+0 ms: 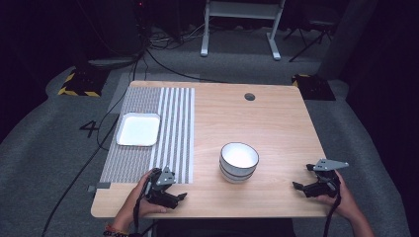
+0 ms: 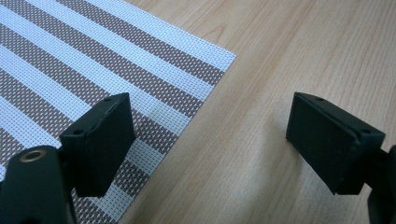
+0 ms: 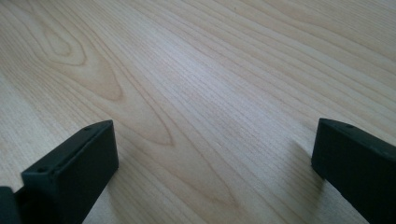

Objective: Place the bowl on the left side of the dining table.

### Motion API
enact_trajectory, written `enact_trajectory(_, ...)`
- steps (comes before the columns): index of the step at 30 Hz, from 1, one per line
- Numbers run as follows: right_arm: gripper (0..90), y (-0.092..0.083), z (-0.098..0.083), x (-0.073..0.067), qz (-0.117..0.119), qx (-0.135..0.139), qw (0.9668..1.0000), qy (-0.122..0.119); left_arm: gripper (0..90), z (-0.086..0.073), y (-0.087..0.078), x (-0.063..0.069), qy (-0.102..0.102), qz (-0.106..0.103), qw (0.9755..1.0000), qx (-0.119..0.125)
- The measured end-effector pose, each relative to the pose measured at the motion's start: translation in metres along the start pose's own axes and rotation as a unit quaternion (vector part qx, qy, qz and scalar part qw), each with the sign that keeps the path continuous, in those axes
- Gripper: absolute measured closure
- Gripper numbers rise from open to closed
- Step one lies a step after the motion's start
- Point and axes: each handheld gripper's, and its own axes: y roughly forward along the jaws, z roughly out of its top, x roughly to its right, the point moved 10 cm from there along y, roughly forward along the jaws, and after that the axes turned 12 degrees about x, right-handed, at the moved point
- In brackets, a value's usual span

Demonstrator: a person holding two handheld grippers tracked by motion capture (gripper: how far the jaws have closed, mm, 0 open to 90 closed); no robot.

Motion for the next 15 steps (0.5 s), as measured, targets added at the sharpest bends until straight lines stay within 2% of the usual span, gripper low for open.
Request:
enact_trajectory(7, 0.5, 0.000, 0.000, 0.000, -0.003, -0.002, 1.0000, -0.001, 15.8, 0.002, -0.002, 0.000, 0.000, 0.004, 0.9999, -0.016)
enact_trajectory(10, 0.5, 0.001, 0.001, -0.001, -0.009, -0.002, 0.9999, 0.005, 15.8, 0.009, -0.005, 0.003, -0.001, 0.001, 1.0000, -0.001)
enact_trajectory(15, 0.5, 0.001, 0.001, -0.001, -0.011, -0.002, 0.9999, 0.006, 16.0, 0.014, -0.008, 0.002, 0.001, 0.011, 0.9999, -0.004)
